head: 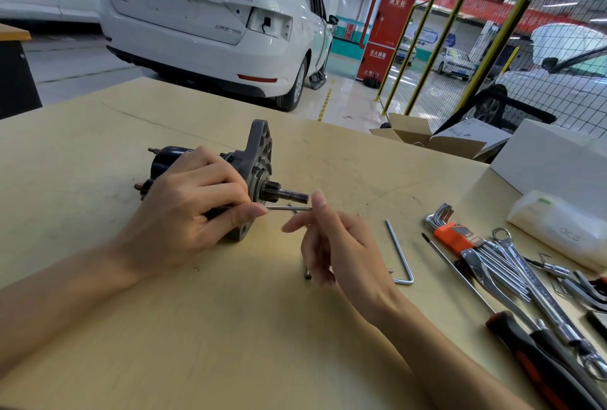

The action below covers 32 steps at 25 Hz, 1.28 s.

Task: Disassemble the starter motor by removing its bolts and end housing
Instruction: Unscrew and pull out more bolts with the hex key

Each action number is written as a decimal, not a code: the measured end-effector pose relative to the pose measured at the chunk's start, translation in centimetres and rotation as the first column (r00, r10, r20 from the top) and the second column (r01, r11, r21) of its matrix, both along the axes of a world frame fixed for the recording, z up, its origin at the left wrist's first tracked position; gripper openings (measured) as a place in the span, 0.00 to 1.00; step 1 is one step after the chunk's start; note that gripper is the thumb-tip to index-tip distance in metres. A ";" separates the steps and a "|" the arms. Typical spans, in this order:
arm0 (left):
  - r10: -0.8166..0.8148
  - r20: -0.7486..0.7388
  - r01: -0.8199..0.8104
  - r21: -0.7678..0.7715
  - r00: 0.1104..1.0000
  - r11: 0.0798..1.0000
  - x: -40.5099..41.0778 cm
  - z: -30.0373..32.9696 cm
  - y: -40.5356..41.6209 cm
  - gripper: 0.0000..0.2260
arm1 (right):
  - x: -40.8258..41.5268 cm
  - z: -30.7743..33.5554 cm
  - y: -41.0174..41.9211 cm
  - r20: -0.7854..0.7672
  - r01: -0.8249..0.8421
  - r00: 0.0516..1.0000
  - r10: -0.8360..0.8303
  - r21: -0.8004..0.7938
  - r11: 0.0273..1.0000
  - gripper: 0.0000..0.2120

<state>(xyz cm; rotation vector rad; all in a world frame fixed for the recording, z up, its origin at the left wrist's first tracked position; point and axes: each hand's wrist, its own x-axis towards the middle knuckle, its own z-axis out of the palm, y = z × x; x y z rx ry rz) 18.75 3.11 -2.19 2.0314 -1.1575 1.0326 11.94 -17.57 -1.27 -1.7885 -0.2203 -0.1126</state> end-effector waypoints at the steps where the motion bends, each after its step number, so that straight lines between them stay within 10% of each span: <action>1: -0.005 -0.004 0.005 0.002 1.000 1.000 0.0 0.0 0.0 0.16 | 0.1 0.1 -0.1 -0.013 -0.002 1.000 0.003 0.026 1.000 0.26; 19: 0.037 -0.053 -0.030 0.124 0.998 0.992 -0.4 0.4 0.5 0.23 | -0.2 0.0 0.1 0.189 0.145 0.974 -0.123 -0.103 0.984 0.25; 32: 0.045 -0.035 -0.039 0.153 0.998 0.988 -0.5 0.5 0.5 0.12 | 0.0 -0.2 -0.1 0.158 0.118 0.982 -0.104 -0.087 0.989 0.23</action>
